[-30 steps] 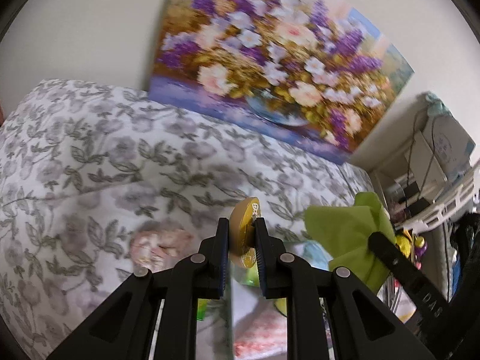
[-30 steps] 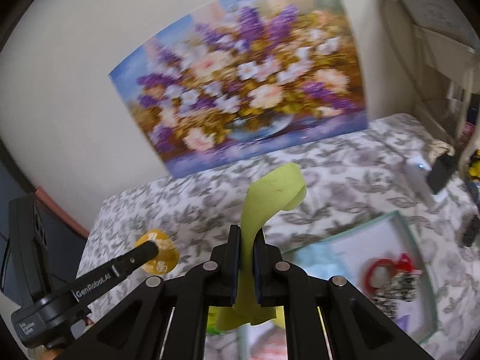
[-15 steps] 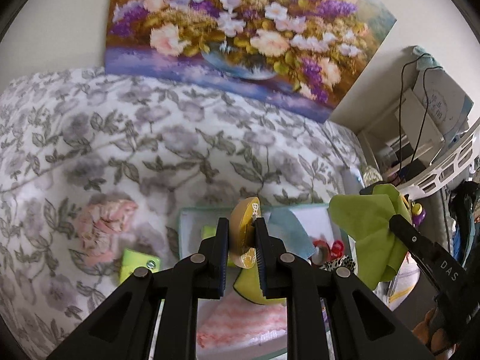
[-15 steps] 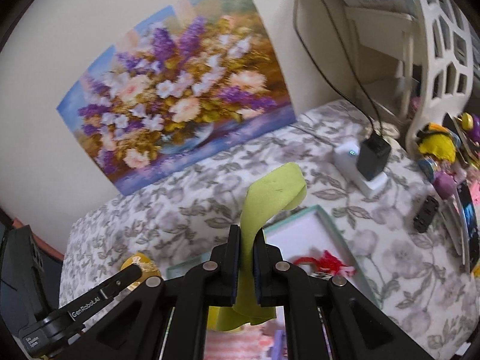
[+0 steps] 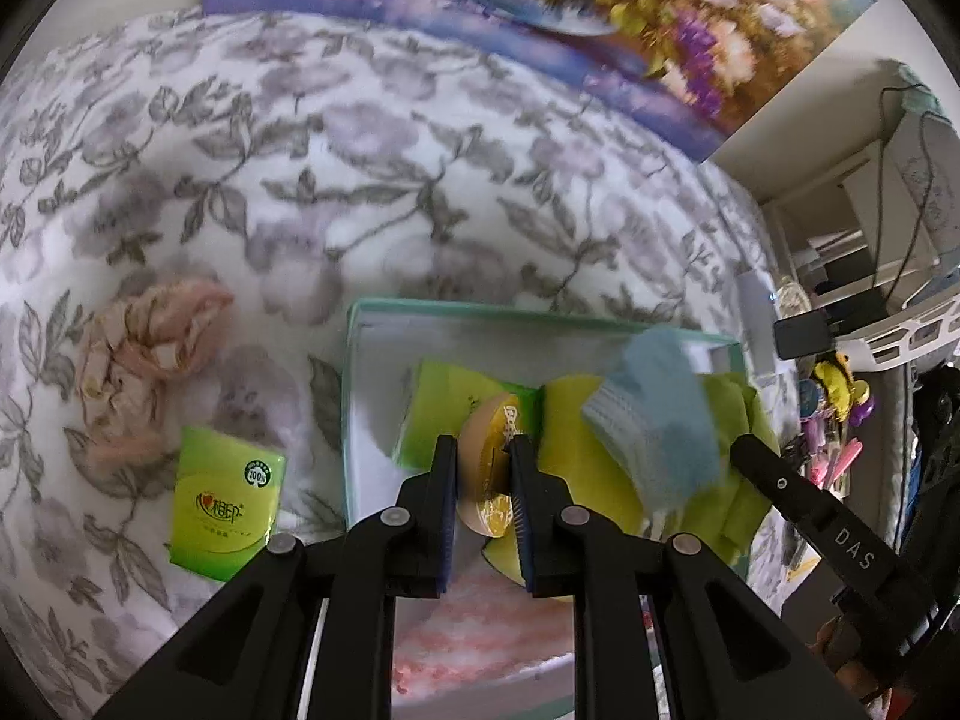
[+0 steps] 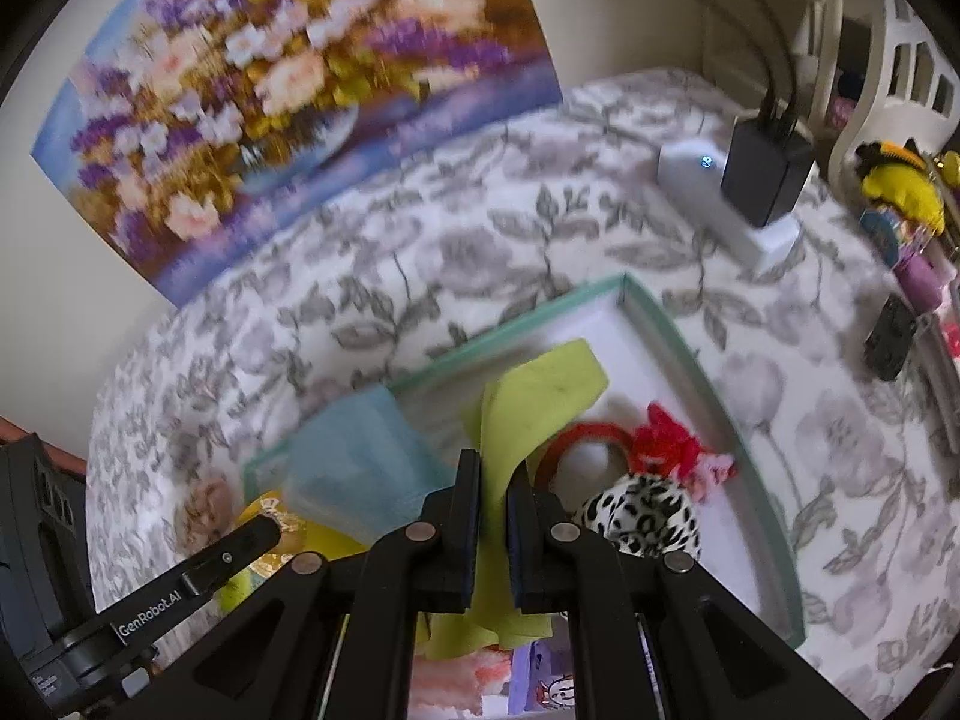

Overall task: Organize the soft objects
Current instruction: 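Open both tools to drop the gold packet and green cloth into the tray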

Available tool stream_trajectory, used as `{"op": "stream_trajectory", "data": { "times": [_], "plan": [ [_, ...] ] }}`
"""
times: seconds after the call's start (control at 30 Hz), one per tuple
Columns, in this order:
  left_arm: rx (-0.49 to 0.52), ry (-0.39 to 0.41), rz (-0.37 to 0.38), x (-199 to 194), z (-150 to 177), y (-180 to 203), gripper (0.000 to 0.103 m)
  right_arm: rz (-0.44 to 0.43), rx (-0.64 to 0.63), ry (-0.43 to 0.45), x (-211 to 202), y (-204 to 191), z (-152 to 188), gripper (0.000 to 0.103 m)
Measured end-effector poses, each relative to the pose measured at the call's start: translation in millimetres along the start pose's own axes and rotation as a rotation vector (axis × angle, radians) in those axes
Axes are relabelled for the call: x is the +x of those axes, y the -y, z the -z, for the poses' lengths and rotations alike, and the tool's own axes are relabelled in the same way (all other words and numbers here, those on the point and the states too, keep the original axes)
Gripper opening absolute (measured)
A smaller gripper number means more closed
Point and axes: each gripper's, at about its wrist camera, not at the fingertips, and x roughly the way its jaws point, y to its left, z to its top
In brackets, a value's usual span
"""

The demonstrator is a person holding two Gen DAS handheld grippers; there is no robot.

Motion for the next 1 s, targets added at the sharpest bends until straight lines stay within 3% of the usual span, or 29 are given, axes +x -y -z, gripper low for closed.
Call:
{"op": "stream_trajectory", "data": {
  "times": [0.4, 0.57, 0.63, 0.9, 1.0],
  "plan": [
    [-0.004, -0.025, -0.021, 6.5, -0.2, -3.4, 0.023, 0.048, -0.021, -0.114, 31.0, -1.4, 10.0, 0.012],
    [-0.029, -0.050, -0.045, 7.1, -1.0, -7.8, 0.041, 0.050, -0.032, -0.094, 19.4, -6.2, 7.2, 0.012],
    [-0.045, -0.051, -0.044, 5.0, -1.3, -10.3, 0.043, 0.055, -0.036, -0.088, 14.4, -7.7, 5.6, 0.012],
    [-0.037, 0.017, -0.074, -21.8, -6.4, -9.8, 0.057, 0.066, -0.056, -0.035, -10.2, -14.4, -0.4, 0.030],
    [-0.034, 0.041, -0.106, -29.1, -8.6, -9.5, 0.063, 0.074, -0.068, -0.021, -16.1, -18.1, -1.6, 0.049]
  ]
}}
